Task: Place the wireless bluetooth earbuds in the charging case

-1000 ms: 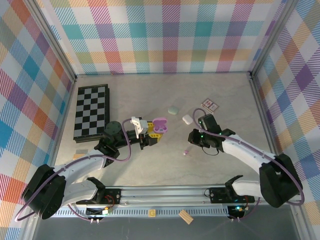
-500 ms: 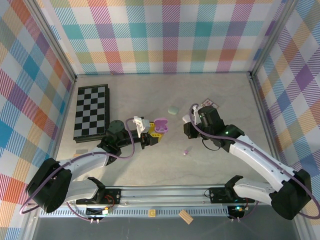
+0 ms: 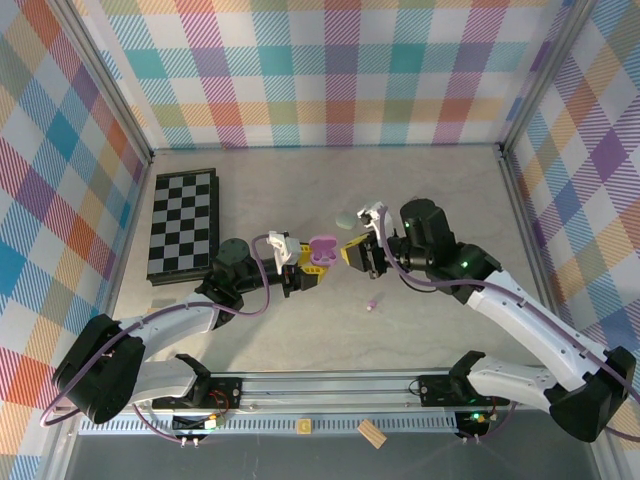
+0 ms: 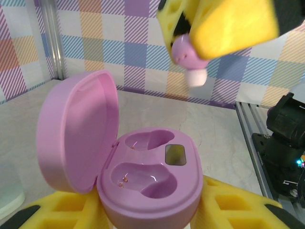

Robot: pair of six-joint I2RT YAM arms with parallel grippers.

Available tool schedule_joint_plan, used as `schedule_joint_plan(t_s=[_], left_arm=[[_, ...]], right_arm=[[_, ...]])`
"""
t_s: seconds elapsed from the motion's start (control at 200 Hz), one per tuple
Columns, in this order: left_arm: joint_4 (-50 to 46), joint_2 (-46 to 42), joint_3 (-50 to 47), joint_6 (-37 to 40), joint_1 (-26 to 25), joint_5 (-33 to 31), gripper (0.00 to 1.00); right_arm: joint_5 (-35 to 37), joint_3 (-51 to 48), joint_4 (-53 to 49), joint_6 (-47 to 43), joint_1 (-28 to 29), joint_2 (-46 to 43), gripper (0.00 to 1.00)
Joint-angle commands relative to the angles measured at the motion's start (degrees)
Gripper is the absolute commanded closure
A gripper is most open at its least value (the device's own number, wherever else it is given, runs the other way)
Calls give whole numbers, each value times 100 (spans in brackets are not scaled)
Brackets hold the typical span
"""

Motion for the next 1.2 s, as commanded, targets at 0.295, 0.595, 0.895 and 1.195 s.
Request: schedule_joint_plan(t_s=[0.295,0.595,0.895,1.195], left_arm=[[295,-124,155,-50,43,234,61],[274,-162,158,-59,43,295,61],[284,-233,142,-77,43,272,61],[291,-232,134,-76,43,273,61]], right_arm=[[-230,362,9,-518,214,524,83],[-68,308,45,-489,224,615,83],[38,286,-70,-575,223,720,83],[95,316,-106,-643,246,802,83]])
